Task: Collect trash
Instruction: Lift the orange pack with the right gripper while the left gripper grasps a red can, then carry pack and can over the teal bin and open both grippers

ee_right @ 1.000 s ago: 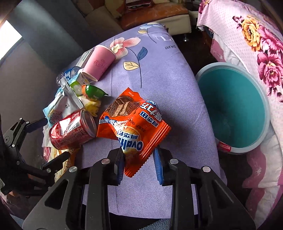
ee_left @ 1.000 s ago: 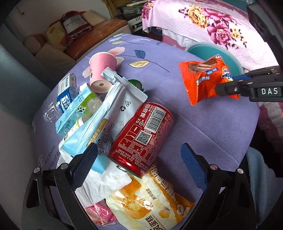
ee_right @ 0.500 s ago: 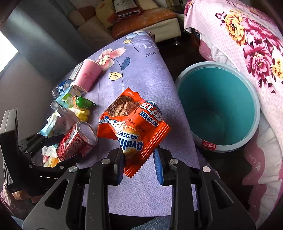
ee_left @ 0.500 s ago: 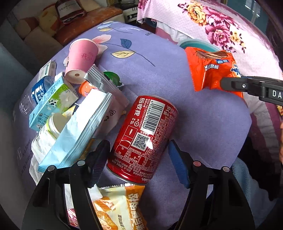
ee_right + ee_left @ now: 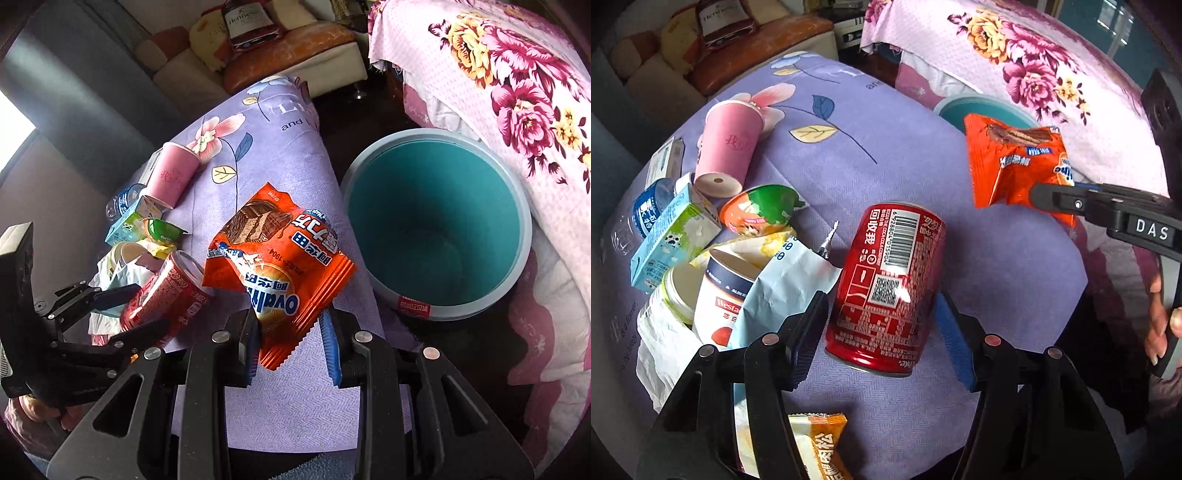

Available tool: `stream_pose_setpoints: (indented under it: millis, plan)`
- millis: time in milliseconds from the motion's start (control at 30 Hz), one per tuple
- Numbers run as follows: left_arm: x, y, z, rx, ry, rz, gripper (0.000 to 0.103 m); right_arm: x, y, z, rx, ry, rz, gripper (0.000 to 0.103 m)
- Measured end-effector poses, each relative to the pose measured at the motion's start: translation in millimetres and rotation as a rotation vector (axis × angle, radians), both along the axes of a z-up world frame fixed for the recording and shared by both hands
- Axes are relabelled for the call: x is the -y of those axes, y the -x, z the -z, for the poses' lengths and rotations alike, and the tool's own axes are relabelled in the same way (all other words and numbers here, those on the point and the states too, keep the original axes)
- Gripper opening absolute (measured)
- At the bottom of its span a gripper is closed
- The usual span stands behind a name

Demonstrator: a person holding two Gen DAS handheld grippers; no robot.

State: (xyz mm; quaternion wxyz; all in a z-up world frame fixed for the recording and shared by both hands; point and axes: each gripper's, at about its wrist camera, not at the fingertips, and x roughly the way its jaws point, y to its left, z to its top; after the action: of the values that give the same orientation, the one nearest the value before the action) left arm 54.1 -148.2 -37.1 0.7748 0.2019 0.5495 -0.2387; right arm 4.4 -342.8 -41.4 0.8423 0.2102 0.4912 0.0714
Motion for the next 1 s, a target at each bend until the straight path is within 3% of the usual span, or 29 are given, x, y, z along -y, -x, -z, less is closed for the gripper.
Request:
stream_pose_setpoints:
  millis: [233, 367, 500, 767, 867, 1000]
  plan:
    - [15, -6, 25, -0.045, -0.034, 0.022, 0.07, 1, -4, 4, -0.015, 0.005, 0.007, 0.027]
    - [18, -6, 29, -0.053, -0.007, -0.01, 0.062, 0, -3, 3, -0.008, 0.042, 0.01, 0.027]
    - [14, 1, 7, -0.045, 0.065, -0.038, 0.062, 8, -2, 0, 0.0, 0.051, 0.026, 0.027]
    - [8, -4, -74, 0.042, 0.257, -0.075, 0.062, 30, 0, -17, 0.055, 0.055, 0.07, 0.027]
    - [29, -15, -80, 0.08, 0.237, -0.061, 0.062, 54, 2, -24, 0.073, 0.077, 0.126, 0.027]
    - [79, -23, -60, 0.064, 0.195, 0.013, 0.062, 97, 8, -27, 0.066, 0.101, 0.224, 0.027]
